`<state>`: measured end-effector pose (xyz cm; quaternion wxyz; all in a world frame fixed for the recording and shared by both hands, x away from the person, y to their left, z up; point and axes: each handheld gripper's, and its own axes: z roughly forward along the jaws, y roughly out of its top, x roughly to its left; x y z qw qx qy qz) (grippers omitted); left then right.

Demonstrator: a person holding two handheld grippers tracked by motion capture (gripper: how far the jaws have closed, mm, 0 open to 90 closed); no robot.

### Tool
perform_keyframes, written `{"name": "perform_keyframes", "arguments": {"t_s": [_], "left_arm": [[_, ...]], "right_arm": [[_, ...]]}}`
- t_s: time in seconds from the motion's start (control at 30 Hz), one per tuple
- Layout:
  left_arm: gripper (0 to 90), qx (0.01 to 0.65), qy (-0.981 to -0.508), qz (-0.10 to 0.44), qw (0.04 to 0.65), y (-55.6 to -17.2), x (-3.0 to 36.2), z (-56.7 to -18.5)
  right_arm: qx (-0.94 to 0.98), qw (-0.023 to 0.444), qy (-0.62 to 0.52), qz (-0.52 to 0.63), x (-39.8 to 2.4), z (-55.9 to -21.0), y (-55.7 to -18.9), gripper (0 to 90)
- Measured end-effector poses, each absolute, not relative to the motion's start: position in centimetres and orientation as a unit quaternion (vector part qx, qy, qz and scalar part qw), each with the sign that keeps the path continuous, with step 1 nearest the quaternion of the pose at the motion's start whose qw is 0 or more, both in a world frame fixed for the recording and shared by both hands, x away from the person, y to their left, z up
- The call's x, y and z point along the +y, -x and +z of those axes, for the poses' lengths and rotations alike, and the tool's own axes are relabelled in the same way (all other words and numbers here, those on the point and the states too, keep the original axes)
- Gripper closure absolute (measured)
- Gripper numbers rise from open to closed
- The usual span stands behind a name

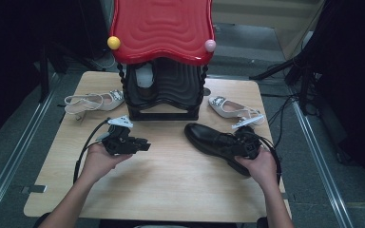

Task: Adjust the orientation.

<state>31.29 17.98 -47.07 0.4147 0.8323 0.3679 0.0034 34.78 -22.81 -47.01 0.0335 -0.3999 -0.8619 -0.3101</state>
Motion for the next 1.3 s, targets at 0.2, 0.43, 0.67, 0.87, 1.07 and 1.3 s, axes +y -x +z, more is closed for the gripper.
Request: {"name": "perform_keyframes", "arguments": {"t_s": [0.2, 0.43, 0.67, 0.87, 1.07, 1.3], "left_arm": [[76.3, 0.371, -0.830, 0.006, 0.417, -31.0, 18.3, -47.2], [76.9, 0.372, -0.828, 0.009, 0.419, -30.6, 18.4, -47.2], [78.6, 0.370, -0.828, 0.017, 0.421, -30.3, 18.3, -47.2], [85.4, 0.372, -0.826, 0.019, 0.424, -30.4, 18.3, -47.5], [85.5, 0.381, -0.821, 0.014, 0.425, -30.7, 18.3, -48.0], [89.7, 0.377, -0.828, 0.016, 0.414, -30.6, 17.8, -48.0]], "right_arm": [[-0.872, 0.036, 0.374, -0.312, -19.6, -46.5, -34.2, 79.6], [-0.878, 0.037, 0.360, -0.314, -15.9, -46.4, -34.5, 79.6], [-0.879, 0.051, 0.351, -0.318, -12.4, -46.4, -34.9, 78.3], [-0.879, 0.045, 0.349, -0.322, -10.2, -46.7, -35.0, 78.2], [-0.878, 0.042, 0.348, -0.326, -9.9, -47.4, -34.7, 77.6], [-0.879, 0.046, 0.339, -0.333, -11.0, -46.7, -34.2, 68.9]]}}
